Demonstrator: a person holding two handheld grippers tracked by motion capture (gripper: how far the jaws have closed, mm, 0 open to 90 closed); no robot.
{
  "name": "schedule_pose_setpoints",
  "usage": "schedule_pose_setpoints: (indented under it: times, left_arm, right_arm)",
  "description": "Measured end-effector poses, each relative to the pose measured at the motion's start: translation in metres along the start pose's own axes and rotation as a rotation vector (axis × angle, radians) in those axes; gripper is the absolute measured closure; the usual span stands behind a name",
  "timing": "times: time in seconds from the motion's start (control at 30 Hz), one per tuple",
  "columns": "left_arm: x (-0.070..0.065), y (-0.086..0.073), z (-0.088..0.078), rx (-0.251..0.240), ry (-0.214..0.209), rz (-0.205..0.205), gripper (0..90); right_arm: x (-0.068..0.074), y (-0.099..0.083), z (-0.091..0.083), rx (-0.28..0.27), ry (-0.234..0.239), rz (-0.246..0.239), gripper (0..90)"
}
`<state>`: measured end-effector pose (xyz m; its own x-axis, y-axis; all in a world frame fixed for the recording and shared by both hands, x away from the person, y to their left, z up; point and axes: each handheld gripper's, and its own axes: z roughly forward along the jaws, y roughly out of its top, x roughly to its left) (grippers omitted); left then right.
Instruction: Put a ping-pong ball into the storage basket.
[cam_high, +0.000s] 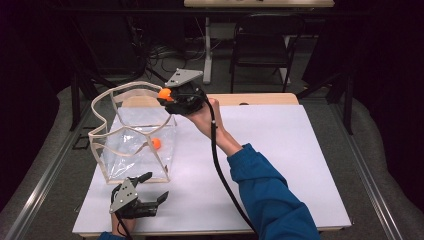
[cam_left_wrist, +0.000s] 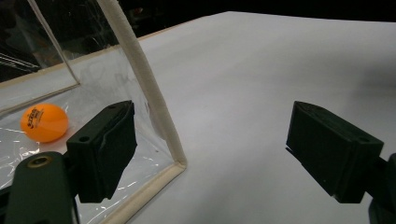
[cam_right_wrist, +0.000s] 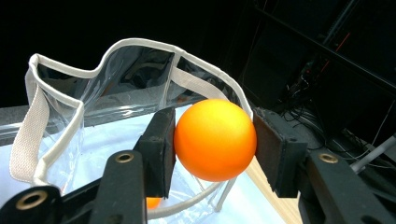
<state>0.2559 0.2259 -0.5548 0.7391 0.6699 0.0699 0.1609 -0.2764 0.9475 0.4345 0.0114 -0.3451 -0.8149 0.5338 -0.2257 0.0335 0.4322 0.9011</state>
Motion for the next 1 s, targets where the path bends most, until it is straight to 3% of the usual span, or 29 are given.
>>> schedule_pose_setpoints:
  times: [1.0]
  left_arm:
    - [0.000,0.000,-0.001,-0.002,0.000,-0.003,15.9]
  right_arm:
    - [0.014,0.004,0.029,0.048,0.048,-0.017,50.6]
